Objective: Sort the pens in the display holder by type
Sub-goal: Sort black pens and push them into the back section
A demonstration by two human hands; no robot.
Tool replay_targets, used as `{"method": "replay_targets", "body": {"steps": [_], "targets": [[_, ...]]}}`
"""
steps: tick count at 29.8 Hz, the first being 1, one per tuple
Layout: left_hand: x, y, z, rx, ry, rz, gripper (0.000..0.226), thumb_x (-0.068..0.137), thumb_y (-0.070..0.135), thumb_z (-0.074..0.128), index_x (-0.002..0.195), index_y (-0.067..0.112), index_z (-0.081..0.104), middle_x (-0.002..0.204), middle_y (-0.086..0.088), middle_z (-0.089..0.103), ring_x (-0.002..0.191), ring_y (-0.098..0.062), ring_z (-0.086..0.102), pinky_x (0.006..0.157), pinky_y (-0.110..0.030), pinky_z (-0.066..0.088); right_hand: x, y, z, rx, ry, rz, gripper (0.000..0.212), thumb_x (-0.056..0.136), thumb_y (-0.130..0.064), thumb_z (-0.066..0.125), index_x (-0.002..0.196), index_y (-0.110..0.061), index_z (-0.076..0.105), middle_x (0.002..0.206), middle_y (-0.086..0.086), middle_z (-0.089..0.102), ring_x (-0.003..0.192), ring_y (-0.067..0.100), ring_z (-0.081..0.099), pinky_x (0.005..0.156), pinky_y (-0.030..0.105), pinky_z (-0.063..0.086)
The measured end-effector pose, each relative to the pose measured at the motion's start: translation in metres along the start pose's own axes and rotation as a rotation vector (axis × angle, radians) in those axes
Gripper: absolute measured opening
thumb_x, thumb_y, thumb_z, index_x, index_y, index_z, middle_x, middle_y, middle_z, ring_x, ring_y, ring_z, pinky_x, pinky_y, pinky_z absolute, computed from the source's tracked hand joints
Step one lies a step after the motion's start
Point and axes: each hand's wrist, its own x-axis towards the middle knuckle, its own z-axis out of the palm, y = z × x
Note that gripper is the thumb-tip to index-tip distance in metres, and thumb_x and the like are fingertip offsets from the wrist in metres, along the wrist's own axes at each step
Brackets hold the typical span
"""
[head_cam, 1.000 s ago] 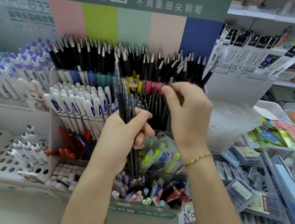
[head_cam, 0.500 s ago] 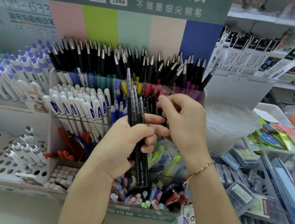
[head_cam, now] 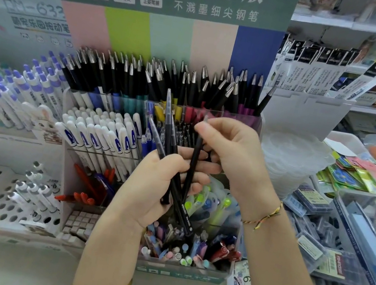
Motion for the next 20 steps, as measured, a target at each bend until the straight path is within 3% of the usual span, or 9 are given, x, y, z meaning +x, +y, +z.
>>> {"method": "replay_targets", "body": {"steps": [3,6,10,12,15,17,20], "targets": [[-0.003,0.001,0.001,0.02,0.063,0.021,0.032,0.095,-0.007,0.03,0.107,-0.004,0.059,0.094,-0.021,0.072,0.085,-0.027,0.072,0.075,-0.033,0.06,0.01,-0.001,-0.004,-0.059,0.219,-0.157,0.007,0.09,-0.015,0.061,0.084,-0.016,0.064,0.065,-0.008,0.061,0.056,0.003,0.055,0.047,0.018,0.043],[-0.003,0.003,0.001,0.045,0.145,0.051,0.032,0.093,-0.006,0.03,0.105,-0.005,0.06,0.096,-0.022,0.072,0.09,-0.031,0.071,0.079,-0.042,0.059,0.014,-0.005,-0.009,-0.068,0.431,-0.291,0.012,0.093,-0.017,0.057,0.082,-0.02,0.06,0.064,-0.006,0.057,0.052,0.007,0.053,0.047,0.024,0.045],[-0.002,0.004,-0.001,0.193,0.223,0.092,0.031,0.094,-0.001,0.032,0.101,-0.002,0.062,0.098,-0.017,0.072,0.083,-0.028,0.073,0.067,-0.044,0.06,0.016,-0.003,-0.008,-0.162,0.62,-0.425,0.008,0.095,-0.023,0.053,0.088,-0.021,0.057,0.07,-0.011,0.055,0.062,0.02,0.057,0.059,0.04,0.052],[-0.003,0.003,-0.001,0.252,0.247,0.115,0.029,0.095,0.0,0.032,0.103,0.001,0.06,0.097,-0.011,0.072,0.076,-0.028,0.073,0.057,-0.041,0.06,0.016,-0.001,-0.006,-0.157,0.701,-0.474,0.008,0.095,-0.023,0.052,0.088,-0.026,0.055,0.074,-0.013,0.054,0.068,0.021,0.058,0.065,0.041,0.053],[-0.004,0.004,-0.001,0.288,0.272,0.144,0.024,0.094,-0.001,0.034,0.105,0.001,0.055,0.084,-0.008,0.072,0.052,-0.025,0.066,0.04,-0.029,0.049,0.016,0.0,-0.006,-0.19,0.776,-0.57,0.01,0.095,-0.02,0.051,0.088,-0.027,0.053,0.078,-0.015,0.052,0.071,0.013,0.055,0.067,0.031,0.05],[-0.002,0.002,-0.001,0.312,0.279,0.156,0.022,0.092,-0.004,0.037,0.105,0.002,0.053,0.069,-0.007,0.067,0.036,-0.018,0.047,0.036,-0.024,0.038,0.017,0.004,-0.005,-0.298,0.763,-0.631,0.006,0.094,-0.016,0.053,0.091,-0.018,0.058,0.082,-0.014,0.053,0.074,0.005,0.051,0.07,0.017,0.044],[-0.002,0.0,0.0,0.249,0.221,0.104,0.016,0.093,-0.002,0.043,0.103,0.008,0.049,0.061,-0.004,0.053,0.036,-0.012,0.032,0.034,-0.023,0.03,0.016,0.016,-0.001,-0.493,0.63,-0.624,0.012,0.09,-0.017,0.059,0.094,-0.008,0.066,0.085,-0.004,0.059,0.077,0.005,0.051,0.069,0.013,0.041]]}}
